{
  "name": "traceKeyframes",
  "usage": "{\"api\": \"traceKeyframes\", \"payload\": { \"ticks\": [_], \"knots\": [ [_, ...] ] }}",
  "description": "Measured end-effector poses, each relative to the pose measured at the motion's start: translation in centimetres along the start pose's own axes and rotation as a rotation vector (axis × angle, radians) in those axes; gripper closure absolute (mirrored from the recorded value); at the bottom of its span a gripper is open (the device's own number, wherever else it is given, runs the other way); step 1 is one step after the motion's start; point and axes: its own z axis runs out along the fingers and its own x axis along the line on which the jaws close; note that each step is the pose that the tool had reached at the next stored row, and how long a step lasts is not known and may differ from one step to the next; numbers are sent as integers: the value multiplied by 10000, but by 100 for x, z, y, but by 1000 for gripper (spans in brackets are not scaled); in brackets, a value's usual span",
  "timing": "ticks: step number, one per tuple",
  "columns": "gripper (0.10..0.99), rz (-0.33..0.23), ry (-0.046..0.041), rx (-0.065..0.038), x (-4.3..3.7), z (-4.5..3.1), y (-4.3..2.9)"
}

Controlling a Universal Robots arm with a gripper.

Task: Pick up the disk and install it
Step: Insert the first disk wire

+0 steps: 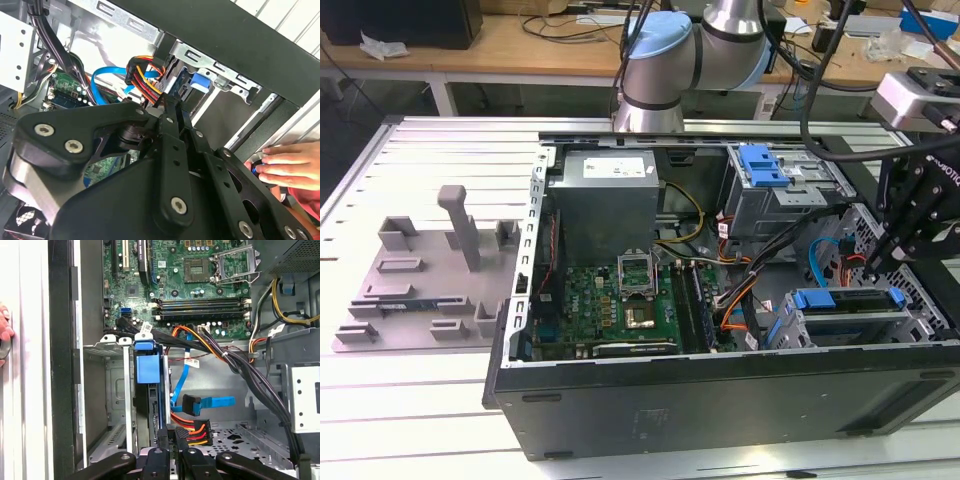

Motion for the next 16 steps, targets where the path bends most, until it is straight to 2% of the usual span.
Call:
{"api": "traceKeyframes", "payload": {
  "ticks": [9,12,16],
  "knots": [
    [922,35,-1,-2,56,23,1],
    [922,33,-2,86,56,38,18],
    [922,35,-5,114,57,38,19]
  ]
}}
